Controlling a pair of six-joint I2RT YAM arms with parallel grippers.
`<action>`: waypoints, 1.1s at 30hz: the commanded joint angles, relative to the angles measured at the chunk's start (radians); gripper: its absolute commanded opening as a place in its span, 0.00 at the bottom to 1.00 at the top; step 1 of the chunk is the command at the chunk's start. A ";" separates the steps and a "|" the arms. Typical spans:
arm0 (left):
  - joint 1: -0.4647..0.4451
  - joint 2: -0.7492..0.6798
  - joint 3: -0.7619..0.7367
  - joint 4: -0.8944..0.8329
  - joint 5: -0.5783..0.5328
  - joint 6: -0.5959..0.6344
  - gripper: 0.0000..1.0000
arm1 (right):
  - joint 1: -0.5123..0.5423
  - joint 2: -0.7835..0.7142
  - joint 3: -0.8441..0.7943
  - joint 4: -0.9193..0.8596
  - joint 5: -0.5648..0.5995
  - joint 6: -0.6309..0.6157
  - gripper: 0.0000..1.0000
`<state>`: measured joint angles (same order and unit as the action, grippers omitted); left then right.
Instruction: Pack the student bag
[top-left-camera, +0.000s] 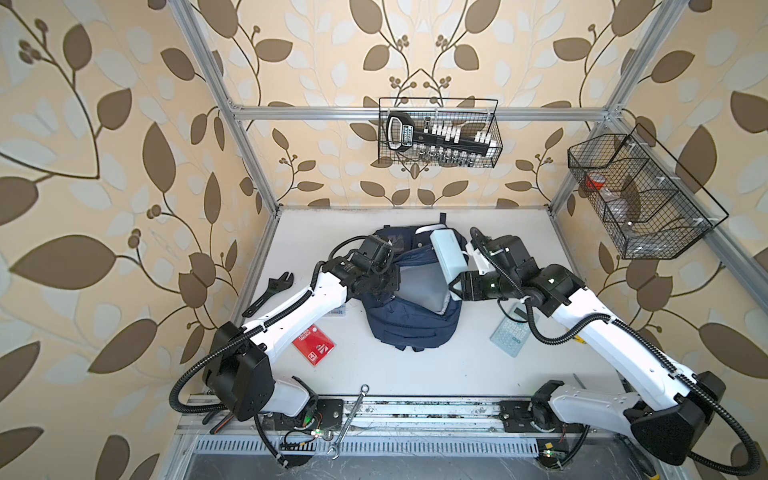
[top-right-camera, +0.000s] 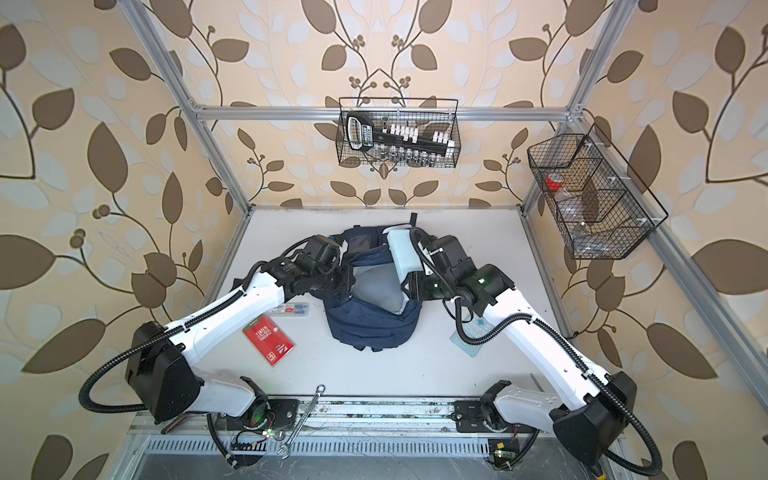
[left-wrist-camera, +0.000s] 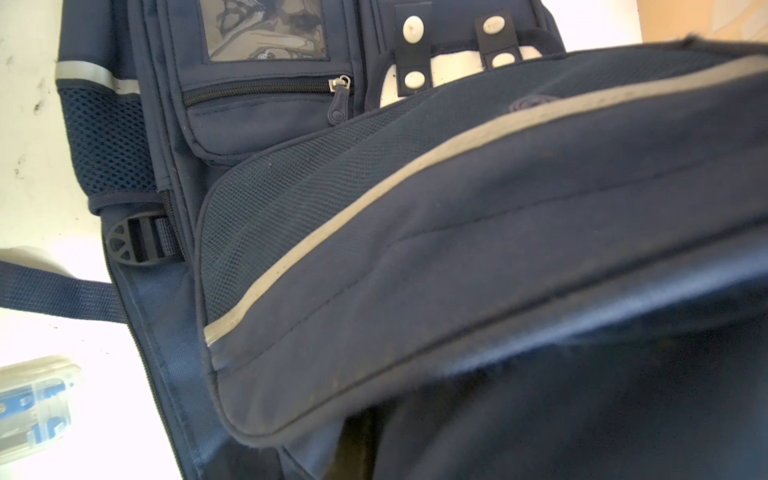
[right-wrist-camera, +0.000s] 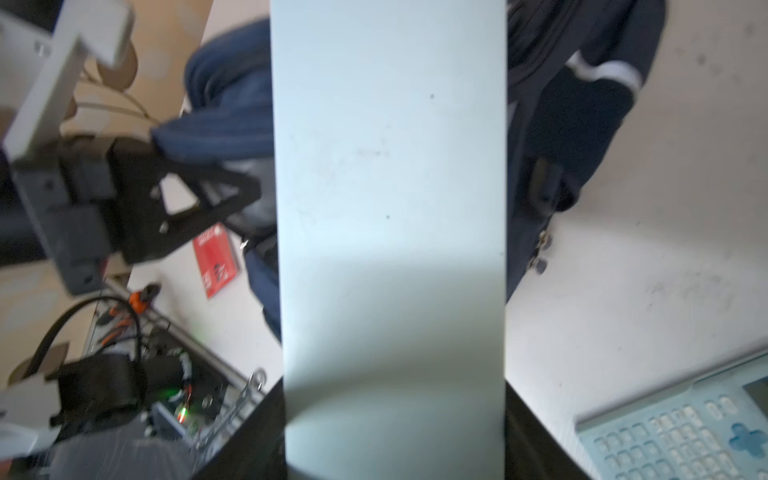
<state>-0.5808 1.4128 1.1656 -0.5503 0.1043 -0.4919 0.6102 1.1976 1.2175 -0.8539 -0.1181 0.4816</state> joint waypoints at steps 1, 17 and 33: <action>0.018 -0.058 0.075 0.097 0.008 0.021 0.00 | 0.054 -0.008 0.052 -0.131 -0.015 0.050 0.09; 0.017 -0.053 0.109 0.075 0.017 0.097 0.00 | 0.243 -0.080 0.000 -0.323 -0.028 0.150 0.09; -0.087 -0.040 0.155 0.043 0.136 0.236 0.00 | 0.234 0.056 -0.068 -0.161 0.008 0.165 0.09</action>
<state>-0.6296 1.4166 1.2331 -0.6277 0.1333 -0.2974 0.8631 1.1816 1.1389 -1.1118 -0.1417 0.6670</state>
